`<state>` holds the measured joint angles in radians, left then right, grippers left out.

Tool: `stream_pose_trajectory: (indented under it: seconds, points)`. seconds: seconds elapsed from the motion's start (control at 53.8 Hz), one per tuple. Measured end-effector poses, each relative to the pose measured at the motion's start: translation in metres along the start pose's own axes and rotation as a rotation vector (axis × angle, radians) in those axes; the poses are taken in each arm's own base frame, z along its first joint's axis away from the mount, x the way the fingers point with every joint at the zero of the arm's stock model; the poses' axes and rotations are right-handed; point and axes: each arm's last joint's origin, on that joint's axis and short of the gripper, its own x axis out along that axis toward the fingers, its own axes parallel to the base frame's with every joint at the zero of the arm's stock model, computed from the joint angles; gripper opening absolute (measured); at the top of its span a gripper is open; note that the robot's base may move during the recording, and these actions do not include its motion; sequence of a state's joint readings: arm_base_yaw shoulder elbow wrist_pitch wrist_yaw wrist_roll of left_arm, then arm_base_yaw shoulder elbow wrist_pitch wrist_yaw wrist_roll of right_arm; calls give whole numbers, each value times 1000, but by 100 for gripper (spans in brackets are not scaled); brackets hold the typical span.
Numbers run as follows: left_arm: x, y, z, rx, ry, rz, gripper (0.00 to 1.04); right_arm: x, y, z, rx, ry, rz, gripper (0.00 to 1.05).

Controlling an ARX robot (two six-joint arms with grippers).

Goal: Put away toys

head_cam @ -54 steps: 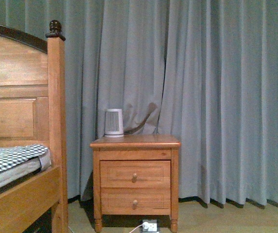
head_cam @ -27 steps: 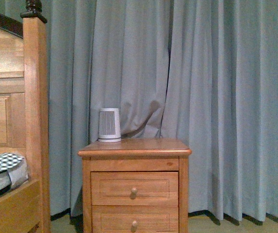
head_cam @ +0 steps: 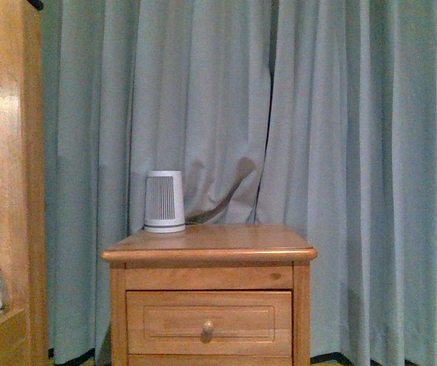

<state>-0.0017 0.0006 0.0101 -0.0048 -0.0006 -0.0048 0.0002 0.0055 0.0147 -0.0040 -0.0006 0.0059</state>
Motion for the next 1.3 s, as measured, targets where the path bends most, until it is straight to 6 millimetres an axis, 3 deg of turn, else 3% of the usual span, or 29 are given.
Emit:
stream_pose_trajectory:
  seconds: [1.3]
  points:
    - [0, 0, 0, 0, 0, 0, 98, 0, 0, 0, 0, 1, -2, 7]
